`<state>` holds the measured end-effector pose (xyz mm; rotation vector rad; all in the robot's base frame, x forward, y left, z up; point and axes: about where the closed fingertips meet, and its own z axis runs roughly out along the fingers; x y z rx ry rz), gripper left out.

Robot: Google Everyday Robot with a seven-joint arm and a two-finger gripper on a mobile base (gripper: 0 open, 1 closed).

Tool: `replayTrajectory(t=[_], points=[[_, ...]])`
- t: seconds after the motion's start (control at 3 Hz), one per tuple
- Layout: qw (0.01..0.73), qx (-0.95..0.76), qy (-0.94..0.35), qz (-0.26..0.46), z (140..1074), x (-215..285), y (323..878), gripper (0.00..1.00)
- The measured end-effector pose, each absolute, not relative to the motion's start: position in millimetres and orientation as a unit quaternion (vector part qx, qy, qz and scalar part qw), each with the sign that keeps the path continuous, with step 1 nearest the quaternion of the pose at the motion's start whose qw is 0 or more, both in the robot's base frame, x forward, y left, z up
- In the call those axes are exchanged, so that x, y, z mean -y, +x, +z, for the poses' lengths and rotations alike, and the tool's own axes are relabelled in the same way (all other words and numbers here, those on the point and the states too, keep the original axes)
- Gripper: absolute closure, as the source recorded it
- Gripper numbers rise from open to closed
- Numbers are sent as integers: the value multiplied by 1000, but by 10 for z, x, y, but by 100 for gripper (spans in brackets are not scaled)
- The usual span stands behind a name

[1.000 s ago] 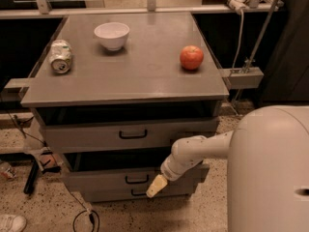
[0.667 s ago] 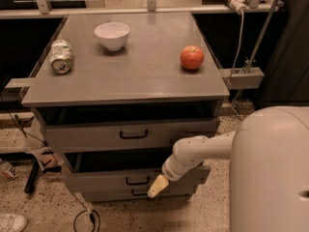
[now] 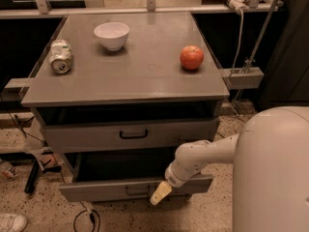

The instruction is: Open middle drawer

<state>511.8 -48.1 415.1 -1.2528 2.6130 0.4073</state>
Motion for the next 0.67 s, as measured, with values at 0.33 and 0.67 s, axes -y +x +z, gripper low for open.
replayTrajectory(t=[0.33,0.67], points=[[108,-887,-429,133,4149,427,5248,0],[88,-894,-422,125,4018,473,5256,0]])
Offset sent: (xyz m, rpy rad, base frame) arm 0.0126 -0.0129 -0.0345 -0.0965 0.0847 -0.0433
